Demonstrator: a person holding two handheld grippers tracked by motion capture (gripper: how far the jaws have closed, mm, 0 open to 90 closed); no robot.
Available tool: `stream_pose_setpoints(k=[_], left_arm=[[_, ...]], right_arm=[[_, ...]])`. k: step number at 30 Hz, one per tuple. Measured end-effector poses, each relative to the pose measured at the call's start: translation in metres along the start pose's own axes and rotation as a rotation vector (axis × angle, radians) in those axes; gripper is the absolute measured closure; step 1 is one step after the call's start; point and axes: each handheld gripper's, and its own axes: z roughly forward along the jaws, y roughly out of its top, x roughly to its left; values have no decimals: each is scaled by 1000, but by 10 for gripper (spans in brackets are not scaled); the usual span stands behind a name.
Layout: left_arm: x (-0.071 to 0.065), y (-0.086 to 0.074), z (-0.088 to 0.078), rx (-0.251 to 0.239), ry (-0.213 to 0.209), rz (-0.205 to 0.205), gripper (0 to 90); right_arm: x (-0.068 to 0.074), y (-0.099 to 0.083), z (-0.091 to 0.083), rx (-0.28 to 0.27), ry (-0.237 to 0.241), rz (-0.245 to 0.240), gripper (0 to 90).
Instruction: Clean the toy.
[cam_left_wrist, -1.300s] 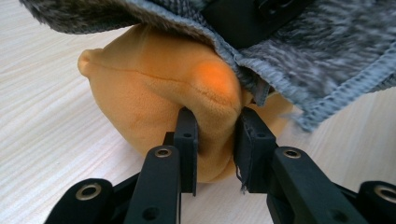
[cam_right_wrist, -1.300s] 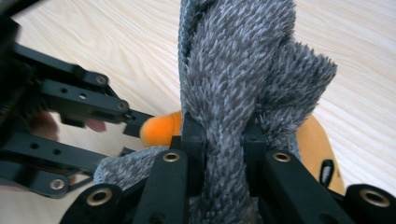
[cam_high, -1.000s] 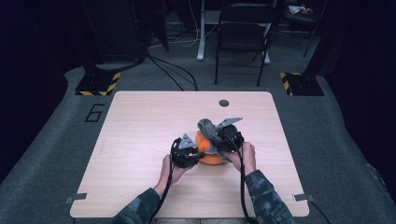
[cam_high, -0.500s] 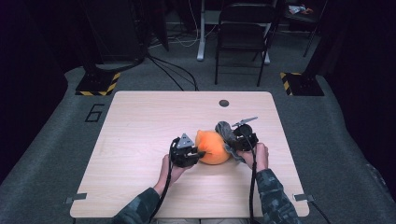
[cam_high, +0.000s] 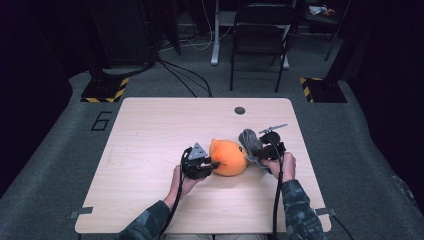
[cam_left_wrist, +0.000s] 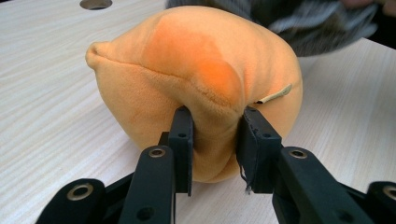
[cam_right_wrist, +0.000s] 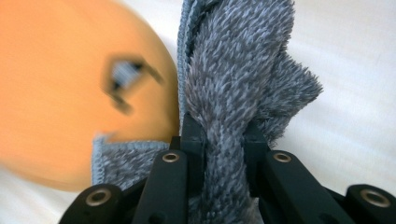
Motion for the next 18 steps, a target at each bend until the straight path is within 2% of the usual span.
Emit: stream_pose_setpoints(k=[2,4,7,9,11,13,16,18], left_arm=[[-2,1,1,-9,10,12,686],[-3,2,0,-6,17,29,686],[-6,3,0,-2,22,45,687],[-8,3,0,-5,29,48,687],[-10,3,0,2,30,62,691],[-14,4,0,-1,37,81,693],[-17,5,1,7,42,115,694],[-17,5,2,15,36,114,694]], right_arm=[[9,8,-12,-41,40,-22,770],[22,15,-18,-89,105,-58,769],[48,24,-25,-115,176,-80,769],[63,29,-28,-142,197,-117,768],[75,31,-28,-157,221,-129,766],[78,32,-24,-170,260,-125,765],[78,30,-13,-147,250,-112,763],[75,28,-7,-136,257,-95,762]])
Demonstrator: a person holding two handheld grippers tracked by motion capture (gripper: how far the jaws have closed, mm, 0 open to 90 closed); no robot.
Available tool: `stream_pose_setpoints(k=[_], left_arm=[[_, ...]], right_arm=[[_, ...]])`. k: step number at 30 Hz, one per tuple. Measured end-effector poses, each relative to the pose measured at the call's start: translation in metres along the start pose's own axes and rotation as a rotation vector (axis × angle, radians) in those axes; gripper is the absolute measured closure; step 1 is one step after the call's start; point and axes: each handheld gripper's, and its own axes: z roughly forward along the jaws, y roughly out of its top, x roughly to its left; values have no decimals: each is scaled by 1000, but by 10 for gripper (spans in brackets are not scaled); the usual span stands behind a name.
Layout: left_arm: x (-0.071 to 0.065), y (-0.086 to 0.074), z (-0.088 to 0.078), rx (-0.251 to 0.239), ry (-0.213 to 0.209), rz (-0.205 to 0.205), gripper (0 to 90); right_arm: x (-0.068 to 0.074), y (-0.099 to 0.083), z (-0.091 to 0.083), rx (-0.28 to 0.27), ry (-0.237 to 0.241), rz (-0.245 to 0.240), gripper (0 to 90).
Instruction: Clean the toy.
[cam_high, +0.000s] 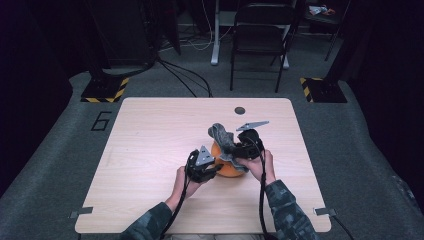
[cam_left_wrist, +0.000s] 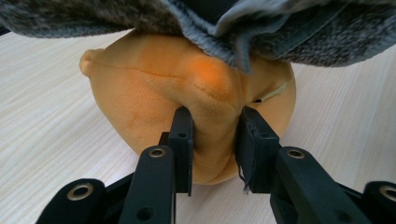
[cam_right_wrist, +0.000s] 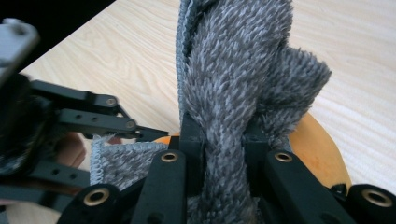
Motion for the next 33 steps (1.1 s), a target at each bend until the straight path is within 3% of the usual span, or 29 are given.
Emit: stream_pose_setpoints(k=[9,13,24,28,31,33], left_arm=[[5,-3,1,0,-10,-30,694],[6,-4,2,-6,-9,-38,693],[9,-5,1,-7,-13,-45,692],[10,-6,1,-4,-23,-51,692],[11,-6,2,-9,-20,-51,692],[11,-6,2,-7,-18,-52,692]], right_arm=[[1,-5,2,46,-140,-115,763],[-4,-8,-2,80,-188,-94,763],[-33,-22,-4,149,-236,-36,765],[-47,-31,-2,175,-268,7,767],[-61,-39,2,185,-239,72,766],[-66,-43,5,202,-255,85,766]])
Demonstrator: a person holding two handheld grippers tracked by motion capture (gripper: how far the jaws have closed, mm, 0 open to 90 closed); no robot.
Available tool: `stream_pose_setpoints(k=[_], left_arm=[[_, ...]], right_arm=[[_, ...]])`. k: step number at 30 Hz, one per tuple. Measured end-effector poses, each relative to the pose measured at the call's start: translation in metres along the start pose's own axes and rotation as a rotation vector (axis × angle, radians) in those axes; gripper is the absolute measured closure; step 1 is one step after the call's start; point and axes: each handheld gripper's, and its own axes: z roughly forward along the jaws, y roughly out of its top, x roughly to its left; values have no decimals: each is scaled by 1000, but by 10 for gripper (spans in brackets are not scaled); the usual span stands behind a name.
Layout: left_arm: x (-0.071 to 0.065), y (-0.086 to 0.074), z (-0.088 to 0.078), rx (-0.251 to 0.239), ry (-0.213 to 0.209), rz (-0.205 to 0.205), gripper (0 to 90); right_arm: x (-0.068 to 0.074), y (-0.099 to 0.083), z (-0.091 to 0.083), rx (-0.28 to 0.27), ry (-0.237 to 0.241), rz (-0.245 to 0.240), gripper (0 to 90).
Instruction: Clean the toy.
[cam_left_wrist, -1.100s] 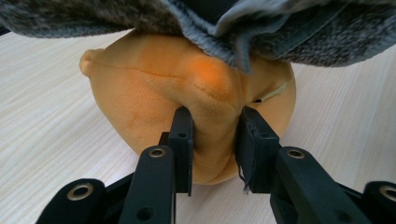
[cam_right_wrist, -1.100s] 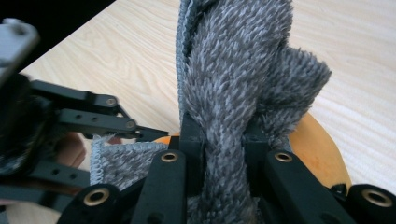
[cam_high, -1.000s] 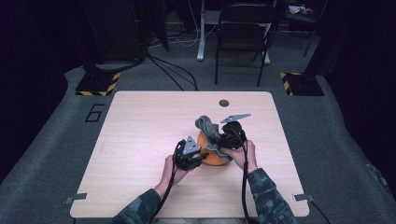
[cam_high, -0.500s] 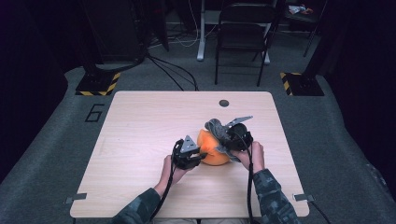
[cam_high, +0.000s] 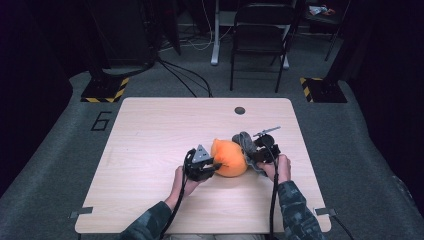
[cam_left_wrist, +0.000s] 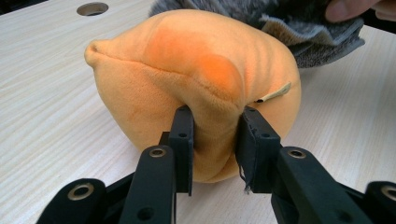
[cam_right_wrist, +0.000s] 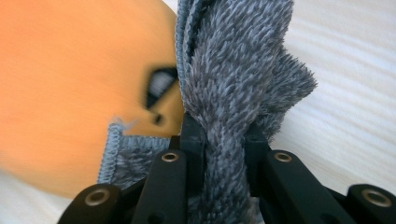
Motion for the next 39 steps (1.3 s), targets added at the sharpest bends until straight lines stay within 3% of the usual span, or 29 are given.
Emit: stream_pose_setpoints(k=[3,5,8,12,15,17,19,22,24,26,28,33,34,36,39], left_arm=[[3,-1,0,1,5,-16,692],[4,-1,0,-3,-1,-33,692],[5,-1,0,-6,1,-23,693],[4,-1,0,-7,2,-26,691],[5,-1,0,-6,-5,-24,689],[6,-1,0,-19,-1,-32,684],[7,-1,0,-18,19,-24,617],[2,-5,-6,-41,84,40,411],[-3,-9,-6,-23,119,101,362],[-4,-12,0,-18,117,100,343],[-6,-13,7,-21,113,86,395],[-11,-11,9,-46,153,88,676],[-11,-10,9,-47,147,84,700],[-10,-7,6,-49,134,62,724],[-11,1,1,-54,113,46,734]], right_arm=[[-6,-10,20,83,-22,9,766],[-8,-13,22,62,3,43,768],[-7,-9,11,49,-43,6,768],[-8,-2,-18,-55,-68,19,768],[8,10,-40,-152,-6,-7,768],[25,17,-41,-149,56,-63,768],[43,18,-28,-93,50,-119,768],[50,14,-15,-117,-2,-136,770],[51,16,-15,-124,-7,-147,770],[52,17,-14,-125,-6,-145,769],[51,17,-13,-131,-4,-143,769],[42,15,-17,-152,22,-103,768],[41,16,-21,-173,22,-85,769],[43,18,-28,-201,13,-97,769],[53,24,-42,-235,50,-110,769]])
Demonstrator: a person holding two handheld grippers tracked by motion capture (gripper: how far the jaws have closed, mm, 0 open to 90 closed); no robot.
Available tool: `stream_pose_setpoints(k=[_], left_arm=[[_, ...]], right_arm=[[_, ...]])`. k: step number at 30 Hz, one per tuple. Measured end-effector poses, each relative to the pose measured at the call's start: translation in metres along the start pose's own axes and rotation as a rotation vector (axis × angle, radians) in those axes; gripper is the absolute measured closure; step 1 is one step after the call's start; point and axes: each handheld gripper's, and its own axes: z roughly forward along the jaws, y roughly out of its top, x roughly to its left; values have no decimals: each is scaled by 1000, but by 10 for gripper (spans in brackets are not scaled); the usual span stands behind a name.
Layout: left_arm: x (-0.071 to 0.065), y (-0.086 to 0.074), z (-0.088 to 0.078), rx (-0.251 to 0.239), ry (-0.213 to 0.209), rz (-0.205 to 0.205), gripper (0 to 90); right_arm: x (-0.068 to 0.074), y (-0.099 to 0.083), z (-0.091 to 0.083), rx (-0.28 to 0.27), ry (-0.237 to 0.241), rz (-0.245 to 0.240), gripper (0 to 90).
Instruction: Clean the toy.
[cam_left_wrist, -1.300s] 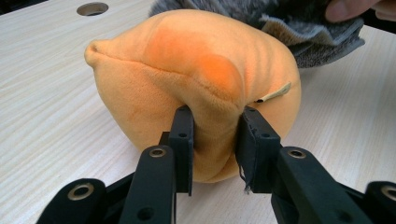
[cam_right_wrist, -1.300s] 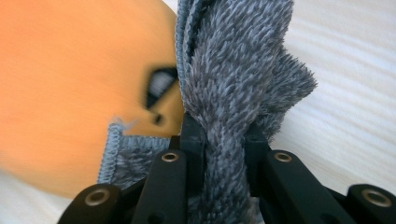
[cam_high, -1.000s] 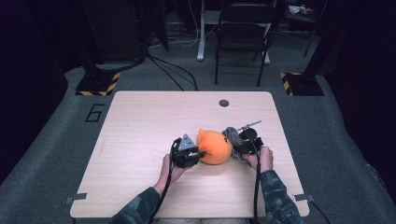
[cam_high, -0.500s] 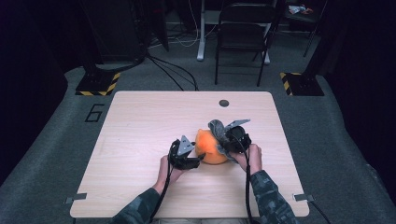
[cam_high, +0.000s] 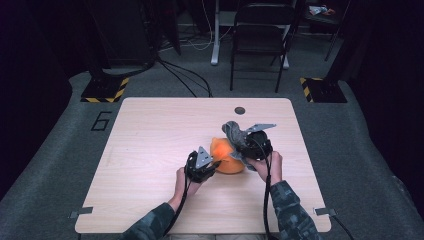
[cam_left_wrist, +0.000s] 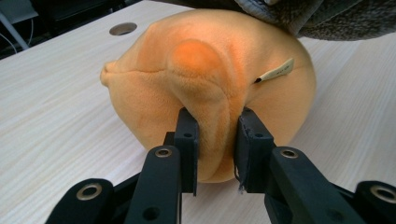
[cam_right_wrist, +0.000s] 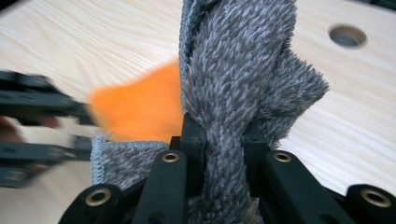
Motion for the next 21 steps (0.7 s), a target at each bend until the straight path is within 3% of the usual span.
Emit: stream_pose_setpoints(k=[4,7,9,12,14,21], left_arm=[[-2,7,-3,5,-21,-28,738],[-1,7,-4,13,-40,-46,739],[0,6,-2,26,-37,-52,737],[4,2,1,44,-47,-67,731],[6,0,2,41,-52,-71,727],[7,-2,2,49,-69,-64,722]], right_arm=[[23,11,-10,-36,50,-15,768],[35,14,-6,-33,84,-20,768],[37,10,6,-1,86,-32,767],[40,4,18,26,32,-84,764],[40,4,22,44,30,-103,756],[37,2,24,54,44,-103,745]])
